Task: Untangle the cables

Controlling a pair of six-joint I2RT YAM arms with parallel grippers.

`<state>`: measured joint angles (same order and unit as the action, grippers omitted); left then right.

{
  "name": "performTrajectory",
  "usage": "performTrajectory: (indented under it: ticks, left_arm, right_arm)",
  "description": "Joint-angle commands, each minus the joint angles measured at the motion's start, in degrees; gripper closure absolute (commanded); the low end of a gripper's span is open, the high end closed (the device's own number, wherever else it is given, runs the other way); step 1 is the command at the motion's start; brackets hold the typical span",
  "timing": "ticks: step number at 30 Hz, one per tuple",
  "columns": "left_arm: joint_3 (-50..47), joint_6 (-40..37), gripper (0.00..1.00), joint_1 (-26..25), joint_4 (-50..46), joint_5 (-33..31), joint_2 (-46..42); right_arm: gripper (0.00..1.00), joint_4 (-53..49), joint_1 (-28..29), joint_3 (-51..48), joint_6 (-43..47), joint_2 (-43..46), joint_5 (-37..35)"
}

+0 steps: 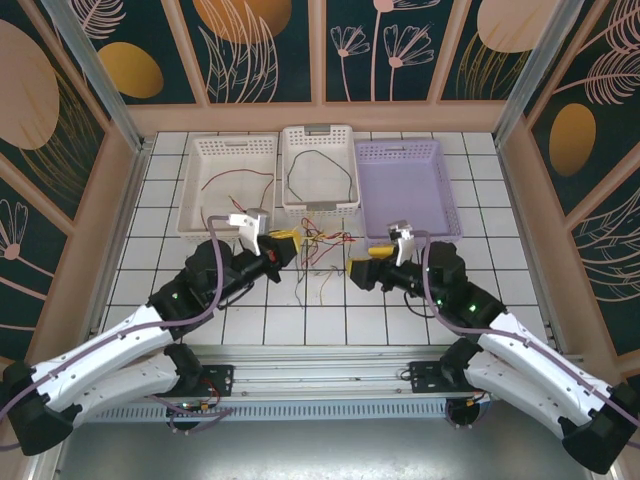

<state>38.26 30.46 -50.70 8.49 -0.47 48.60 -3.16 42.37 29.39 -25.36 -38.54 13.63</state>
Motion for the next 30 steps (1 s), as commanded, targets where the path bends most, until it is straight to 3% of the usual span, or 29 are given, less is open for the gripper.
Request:
performTrajectory:
  ticks: [1,11,30]
  left_arm:
    - [0.6,3.3,1.00,0.0,7.4,0.8,0.8]
    - [-3.2,7.0,1.00,0.0,8.9,-0.8,-0.7]
    - [-5.4,8.6,1.00,0.0,7.8,-0.6,-4.4]
  right_arm:
    - [0.17,4.5,0.0,-2.7,-2.8,1.4,-1.0]
    - [0.25,8.1,0.0,-7.9,-2.8,-1.2,-9.7]
    - [0.25,30.4,0.3,-11.2,0.1,-15.2,-7.3]
